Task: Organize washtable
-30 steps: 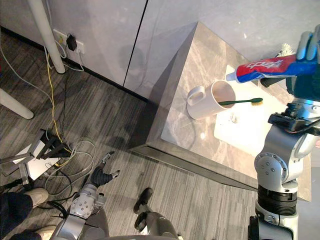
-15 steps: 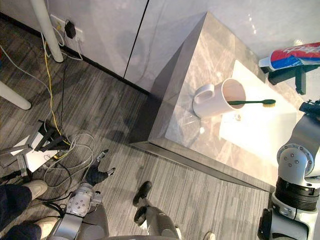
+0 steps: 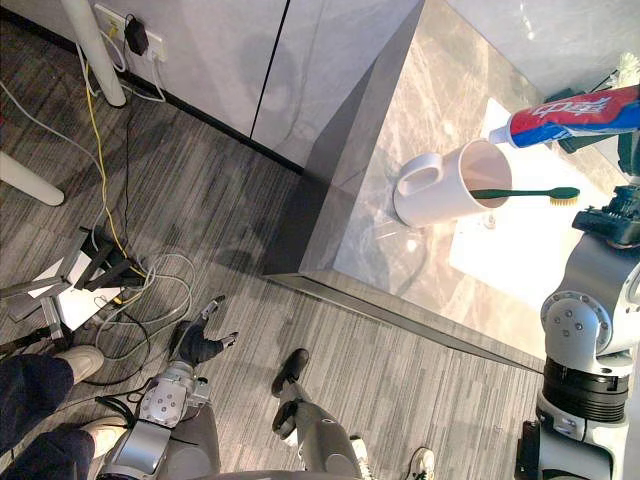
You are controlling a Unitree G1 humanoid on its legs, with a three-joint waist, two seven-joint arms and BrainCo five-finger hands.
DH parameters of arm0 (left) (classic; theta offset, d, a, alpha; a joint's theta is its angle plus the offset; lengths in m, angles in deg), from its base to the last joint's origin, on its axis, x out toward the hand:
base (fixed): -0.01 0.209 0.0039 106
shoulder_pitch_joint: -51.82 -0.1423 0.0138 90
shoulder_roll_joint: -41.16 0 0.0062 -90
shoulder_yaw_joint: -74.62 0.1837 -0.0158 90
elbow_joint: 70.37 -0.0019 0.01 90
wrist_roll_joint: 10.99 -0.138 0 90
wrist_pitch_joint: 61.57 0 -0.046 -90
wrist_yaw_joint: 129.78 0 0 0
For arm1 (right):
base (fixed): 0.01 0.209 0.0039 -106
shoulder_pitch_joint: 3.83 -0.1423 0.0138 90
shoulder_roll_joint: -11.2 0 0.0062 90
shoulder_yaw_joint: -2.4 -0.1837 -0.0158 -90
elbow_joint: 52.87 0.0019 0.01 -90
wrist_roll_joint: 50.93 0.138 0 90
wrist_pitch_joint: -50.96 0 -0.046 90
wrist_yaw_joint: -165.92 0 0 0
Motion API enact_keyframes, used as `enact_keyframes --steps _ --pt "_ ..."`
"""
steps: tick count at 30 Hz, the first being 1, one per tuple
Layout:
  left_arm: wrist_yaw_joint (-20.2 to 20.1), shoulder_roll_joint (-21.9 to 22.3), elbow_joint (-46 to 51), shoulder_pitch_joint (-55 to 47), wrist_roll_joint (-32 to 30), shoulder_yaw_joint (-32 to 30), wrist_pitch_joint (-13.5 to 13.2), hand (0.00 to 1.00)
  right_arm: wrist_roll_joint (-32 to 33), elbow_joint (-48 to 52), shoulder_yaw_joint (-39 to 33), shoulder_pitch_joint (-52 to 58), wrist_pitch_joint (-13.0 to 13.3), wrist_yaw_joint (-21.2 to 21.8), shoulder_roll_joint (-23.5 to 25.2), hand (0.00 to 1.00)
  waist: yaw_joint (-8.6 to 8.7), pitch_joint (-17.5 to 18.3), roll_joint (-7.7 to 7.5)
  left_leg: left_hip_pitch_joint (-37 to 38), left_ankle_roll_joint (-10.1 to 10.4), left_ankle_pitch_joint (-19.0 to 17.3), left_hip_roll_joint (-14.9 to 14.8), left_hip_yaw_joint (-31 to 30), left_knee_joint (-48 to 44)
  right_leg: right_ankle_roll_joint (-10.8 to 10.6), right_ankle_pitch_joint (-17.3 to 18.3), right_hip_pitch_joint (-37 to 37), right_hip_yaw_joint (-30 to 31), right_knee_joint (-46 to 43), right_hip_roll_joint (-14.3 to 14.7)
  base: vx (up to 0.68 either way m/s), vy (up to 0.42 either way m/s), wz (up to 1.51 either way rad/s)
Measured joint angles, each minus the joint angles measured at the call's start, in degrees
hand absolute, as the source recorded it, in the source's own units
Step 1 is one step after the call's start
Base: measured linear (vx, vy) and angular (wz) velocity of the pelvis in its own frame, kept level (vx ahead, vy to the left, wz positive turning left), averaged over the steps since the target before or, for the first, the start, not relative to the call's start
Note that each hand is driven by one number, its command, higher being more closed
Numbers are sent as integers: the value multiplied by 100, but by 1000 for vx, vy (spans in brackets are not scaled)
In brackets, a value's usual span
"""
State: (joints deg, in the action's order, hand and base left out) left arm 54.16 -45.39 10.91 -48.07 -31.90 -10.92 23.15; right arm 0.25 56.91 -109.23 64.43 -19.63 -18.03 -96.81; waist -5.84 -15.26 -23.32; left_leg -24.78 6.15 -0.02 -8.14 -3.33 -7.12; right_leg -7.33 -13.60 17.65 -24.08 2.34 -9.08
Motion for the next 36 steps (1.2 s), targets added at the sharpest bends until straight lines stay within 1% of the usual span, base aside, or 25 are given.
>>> enact_keyframes --steps 5,6,8,11,15,19,21,25,29,36 --pt "-7 0 -14 49 0 21 0 0 5 269 52 198 2 44 73 100 -5 -1 1 -9 1 -3 -8 -8 1 20 -16 0 -2 -1 7 16 8 1" --pt "-6 0 -41 92 1 28 1 0 4 307 77 196 2 38 127 100 -23 -6 6 -9 1 -3 -32 -6 1 78 -62 9 -2 0 33 4 13 -13" --pt "-7 4 -56 220 2 56 2 0 3 384 103 237 1 33 251 100 -107 -31 33 -33 2 -4 -137 -7 8 84 -266 63 -4 10 129 -8 24 -14" --pt "-5 1 -56 243 4 67 3 0 -1 408 182 375 -5 32 277 100 -126 -44 22 -81 4 -2 -131 -94 24 81 -271 63 -82 16 135 5 41 11" --pt "-5 1 -56 233 9 98 12 0 -4 411 219 403 -74 24 486 100 -162 -45 21 -124 18 11 -144 -122 9 81 -271 62 -110 42 158 36 41 4" --pt "-9 9 -54 234 10 192 12 0 -6 427 219 565 -77 17 582 100 -163 -45 20 -127 21 9 -188 -126 12 81 -271 61 -111 48 204 63 42 -1" --pt "-8 21 -53 237 13 228 12 0 -5 427 219 612 -80 17 704 100 -161 -48 19 -129 24 6 -188 -116 19 81 -271 58 -110 73 207 52 40 -2" --pt "-4 20 -52 266 16 226 16 0 -6 455 214 680 -81 -19 742 100 -162 -111 15 -129 26 4 -189 -117 18 81 -271 53 -109 74 207 29 41 0" --pt "7 21 -51 270 24 226 45 0 -6 623 190 800 -81 -71 885 100 -170 -113 16 -128 27 4 -188 -115 17 81 -271 53 -109 75 206 26 47 0" --pt "4 20 -53 272 57 225 47 0 -5 631 188 811 -81 -84 884 100 -169 -117 21 -128 27 4 -186 -114 12 81 -271 53 -108 75 206 24 45 0"
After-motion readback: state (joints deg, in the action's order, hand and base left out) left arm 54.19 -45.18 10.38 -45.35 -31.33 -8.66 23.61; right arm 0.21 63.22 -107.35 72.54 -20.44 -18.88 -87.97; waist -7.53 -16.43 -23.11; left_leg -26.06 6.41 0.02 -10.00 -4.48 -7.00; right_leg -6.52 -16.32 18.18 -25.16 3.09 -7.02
